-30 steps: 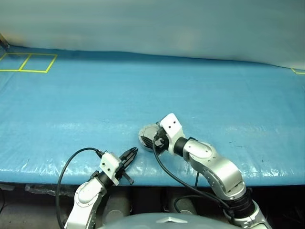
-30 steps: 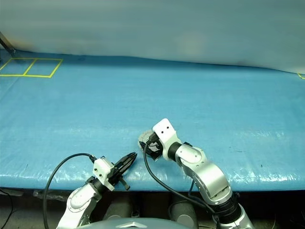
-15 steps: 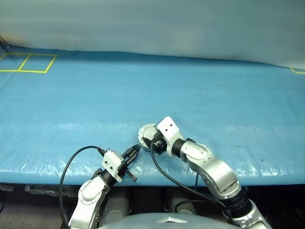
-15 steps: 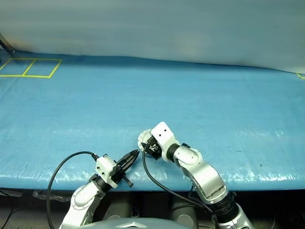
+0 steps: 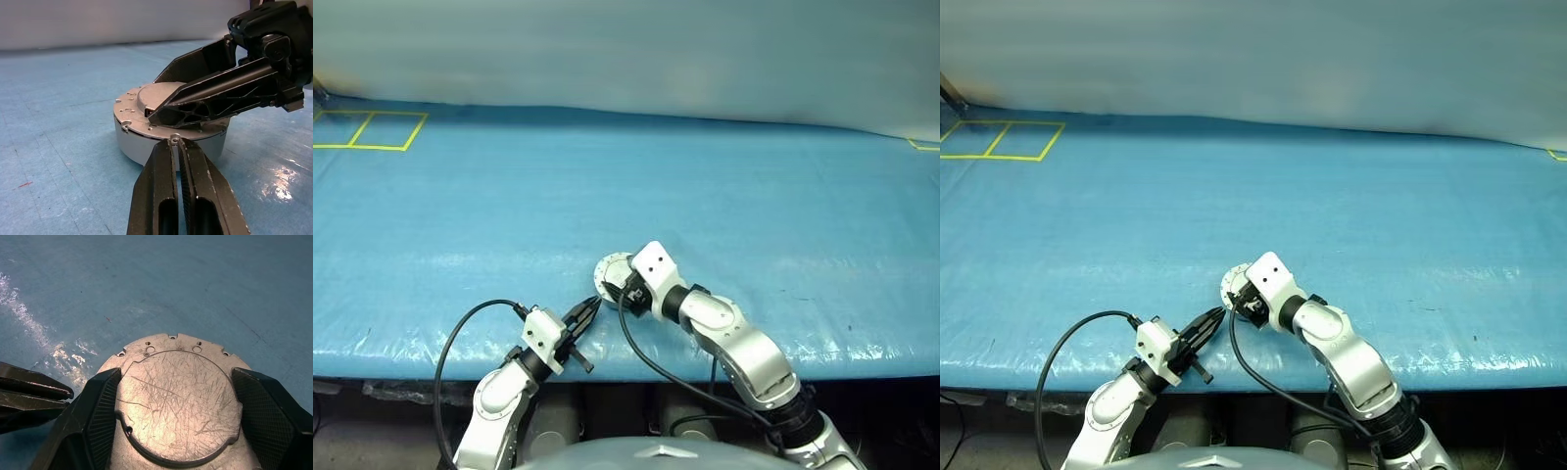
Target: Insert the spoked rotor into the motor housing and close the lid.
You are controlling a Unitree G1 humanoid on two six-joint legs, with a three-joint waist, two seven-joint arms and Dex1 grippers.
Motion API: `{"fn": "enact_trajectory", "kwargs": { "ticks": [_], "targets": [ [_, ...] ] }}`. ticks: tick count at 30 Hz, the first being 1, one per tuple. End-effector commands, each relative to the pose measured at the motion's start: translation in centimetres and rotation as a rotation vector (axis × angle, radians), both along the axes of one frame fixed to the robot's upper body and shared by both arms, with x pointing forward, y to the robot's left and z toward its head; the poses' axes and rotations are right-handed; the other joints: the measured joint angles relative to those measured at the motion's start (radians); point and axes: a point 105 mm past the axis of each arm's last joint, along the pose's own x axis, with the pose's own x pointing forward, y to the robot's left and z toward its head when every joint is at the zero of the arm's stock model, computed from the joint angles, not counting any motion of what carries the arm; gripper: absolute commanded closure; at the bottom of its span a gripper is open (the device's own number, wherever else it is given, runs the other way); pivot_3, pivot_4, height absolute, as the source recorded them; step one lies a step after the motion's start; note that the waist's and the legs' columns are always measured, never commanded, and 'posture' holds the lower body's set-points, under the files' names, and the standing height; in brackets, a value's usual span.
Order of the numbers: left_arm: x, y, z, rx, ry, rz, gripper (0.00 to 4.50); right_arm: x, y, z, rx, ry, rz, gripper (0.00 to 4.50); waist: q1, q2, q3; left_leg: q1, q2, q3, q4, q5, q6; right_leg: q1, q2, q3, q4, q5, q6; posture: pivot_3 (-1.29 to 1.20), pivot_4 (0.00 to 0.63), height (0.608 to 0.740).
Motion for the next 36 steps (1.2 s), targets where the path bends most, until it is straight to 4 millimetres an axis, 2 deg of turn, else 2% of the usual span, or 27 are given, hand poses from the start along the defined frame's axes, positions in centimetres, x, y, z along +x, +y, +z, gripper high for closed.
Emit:
{"fn": "enact_trajectory", "kwargs": {
  "ticks": [1,4,8,12,14,17,20,24,30,36],
  "targets": [
    [-0.1,-0.1,0.5,-0.014,-0.024,-0.004,4.32,0.0,0.3,-0.7,-0.029,0.018,0.023,1.24,-0.001,0.0,0.0,0.0,0.0,0.0,0.0,0.0,0.0,0.0,0.0,0.0,0.0,0.0,0.0,0.0,0.15,0.74],
    [0.4,0.8,1.0,-0.043,-0.012,0.043,4.32,-0.3,0.2,-1.6,-0.076,0.055,0.047,1.24,-0.003,0.0,0.0,0.0,0.0,0.0,0.0,0.0,0.0,0.0,0.0,0.0,0.0,0.0,0.0,0.0,0.15,0.74],
    [2.4,3.1,2.6,-0.064,-0.008,0.155,4.32,-0.2,0.2,-1.6,-0.056,0.088,0.032,1.24,-0.003,0.0,0.0,0.0,0.001,0.0,0.0,0.0,0.0,0.0,0.0,0.0,0.0,0.0,-0.001,0.0,0.15,0.74],
    [5.3,5.6,6.6,-0.208,-0.034,0.28,4.32,0.0,0.2,-1.7,-0.063,0.091,0.028,1.24,-0.003,-0.001,-0.001,0.001,0.001,0.0,0.0,0.001,-0.001,0.001,0.001,-0.001,0.001,0.001,0.0,0.0,0.15,0.74],
    [6.4,6.0,8.3,-0.296,0.003,0.296,4.32,0.0,0.3,-1.7,-0.059,0.095,0.025,1.24,-0.003,-0.002,-0.001,0.001,0.001,0.0,0.001,0.001,-0.001,0.002,0.001,0.0,0.001,0.001,0.0,0.0,0.15,0.74],
    [7.4,5.1,8.9,-0.361,0.166,0.203,4.32,0.1,0.4,-1.8,-0.057,0.097,0.022,1.24,-0.006,-0.003,-0.002,0.003,0.001,0.0,0.001,0.001,-0.001,0.004,0.002,0.0,0.0,0.002,0.001,0.0,0.15,0.74],
    [7.6,3.4,8.2,-0.294,0.327,0.054,4.32,0.1,0.5,-1.8,-0.056,0.097,0.022,1.24,-0.008,-0.003,-0.001,0.007,0.001,-0.001,0.0,0.001,-0.002,0.012,0.003,0.0,0.0,0.001,0.003,0.0,0.15,0.74],
    [6.9,1.9,6.7,-0.196,0.495,-0.118,4.32,0.2,0.7,-1.7,-0.051,0.091,0.021,1.24,-0.009,-0.002,-0.001,0.016,0.001,-0.001,-0.001,0.001,-0.003,0.015,0.003,0.0,0.0,-0.002,0.004,0.0,0.15,0.74],
    [7.6,1.3,5.6,-0.139,0.579,-0.161,4.32,0.4,0.6,-1.5,-0.044,0.083,0.01,1.24,-0.01,-0.003,-0.001,0.015,0.001,-0.001,-0.002,0.002,-0.004,0.014,0.003,0.001,0.0,-0.002,0.003,0.0,0.15,0.74],
    [7.8,1.1,3.8,-0.041,0.612,-0.132,4.32,0.2,0.7,-1.6,-0.039,0.084,0.01,1.24,-0.009,-0.003,-0.001,0.015,0.001,-0.001,-0.004,0.002,-0.005,0.013,0.003,0.001,0.0,0.0,-0.003,0.0,0.15,0.74]
  ]
}}
